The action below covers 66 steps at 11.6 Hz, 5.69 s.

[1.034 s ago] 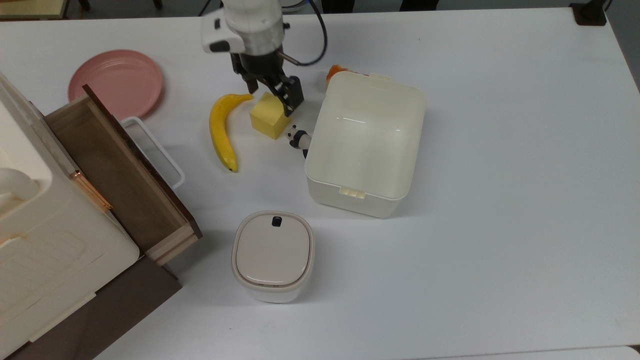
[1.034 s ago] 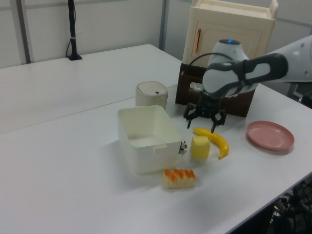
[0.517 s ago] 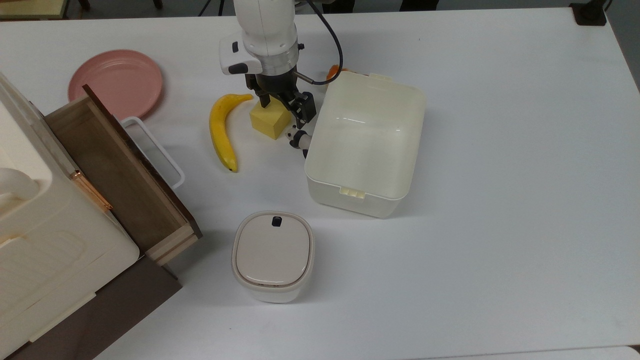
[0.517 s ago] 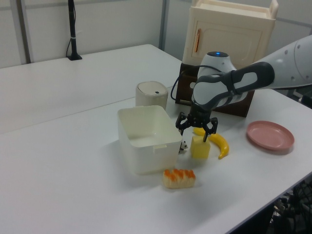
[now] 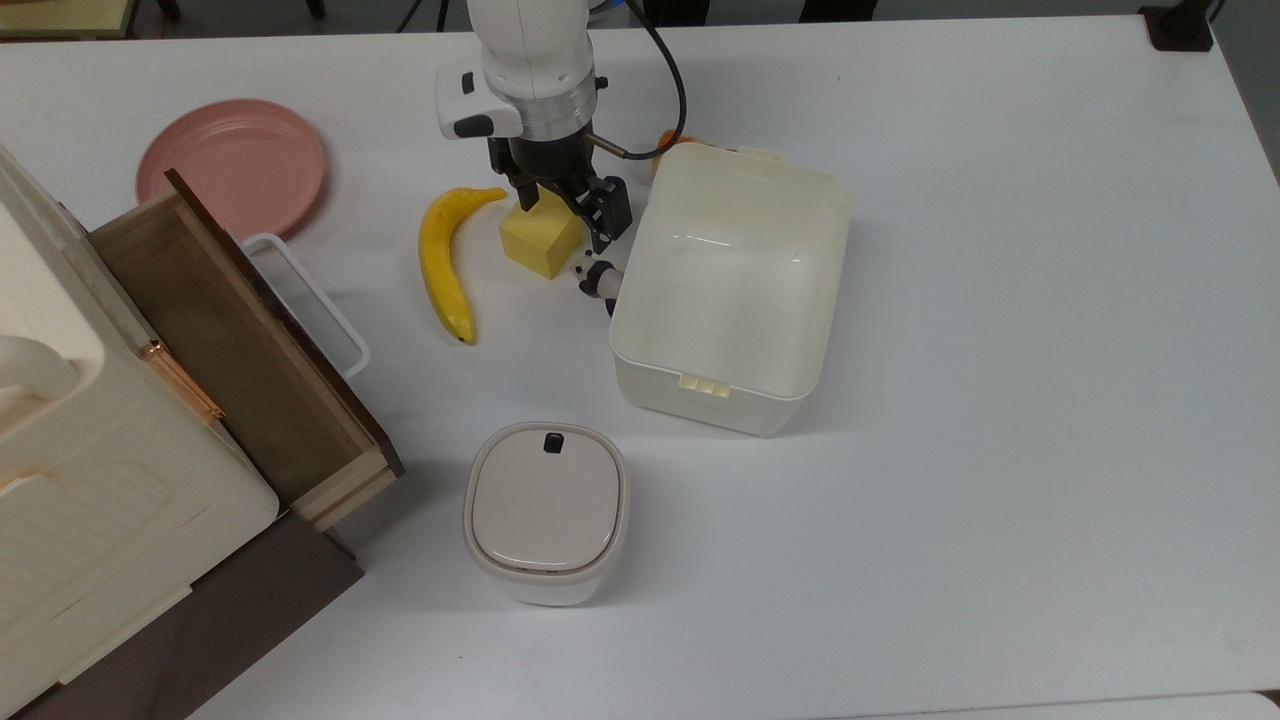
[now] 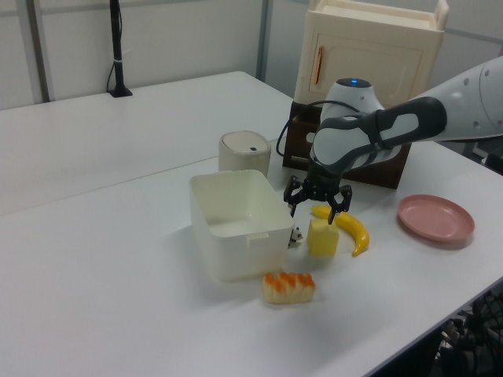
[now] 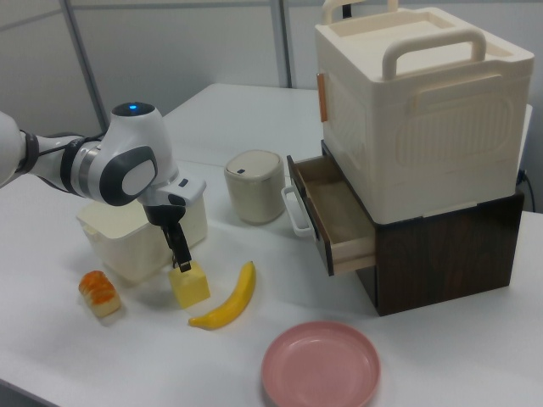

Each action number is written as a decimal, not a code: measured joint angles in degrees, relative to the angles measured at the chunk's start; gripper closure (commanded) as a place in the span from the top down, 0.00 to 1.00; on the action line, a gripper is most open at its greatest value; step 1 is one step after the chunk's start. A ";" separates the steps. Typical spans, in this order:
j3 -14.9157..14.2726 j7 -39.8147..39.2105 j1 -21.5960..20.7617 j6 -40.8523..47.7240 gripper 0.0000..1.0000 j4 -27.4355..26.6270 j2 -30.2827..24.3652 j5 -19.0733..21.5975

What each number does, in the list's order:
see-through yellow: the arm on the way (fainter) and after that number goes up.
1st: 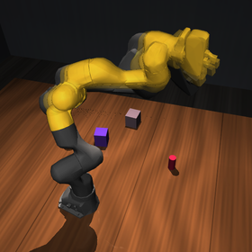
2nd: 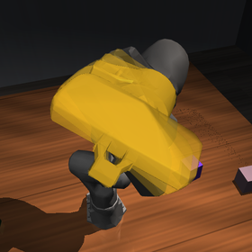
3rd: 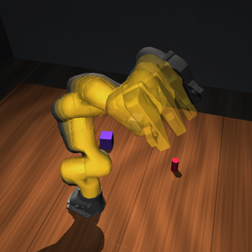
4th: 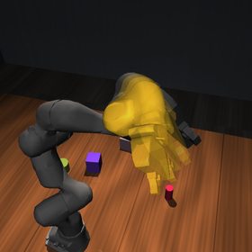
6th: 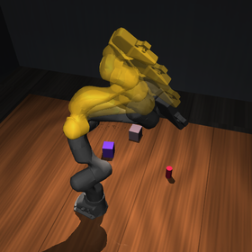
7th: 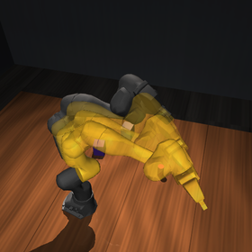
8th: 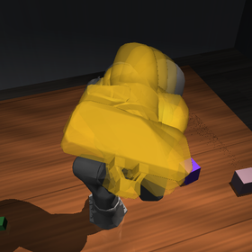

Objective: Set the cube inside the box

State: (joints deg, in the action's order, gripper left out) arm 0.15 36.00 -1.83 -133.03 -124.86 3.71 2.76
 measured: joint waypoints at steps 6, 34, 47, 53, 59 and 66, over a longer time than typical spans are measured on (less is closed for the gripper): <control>-0.30 -1.74 0.93 0.07 1.00 -1.76 -0.66 -0.30; 0.04 -3.43 1.34 2.16 0.39 -0.26 -8.47 -4.27; 10.23 -3.69 -2.99 3.09 1.00 10.16 -5.05 -4.27; 10.22 -4.07 -2.28 10.28 1.00 12.96 -5.21 -4.41; 5.11 -20.19 1.66 33.63 1.00 26.31 -6.13 -8.49; -1.68 -27.40 -0.88 36.71 1.00 28.35 -5.83 -8.37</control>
State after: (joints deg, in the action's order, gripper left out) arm -1.53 8.59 -2.72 -96.32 -96.51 -2.12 -5.61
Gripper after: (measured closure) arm 0.000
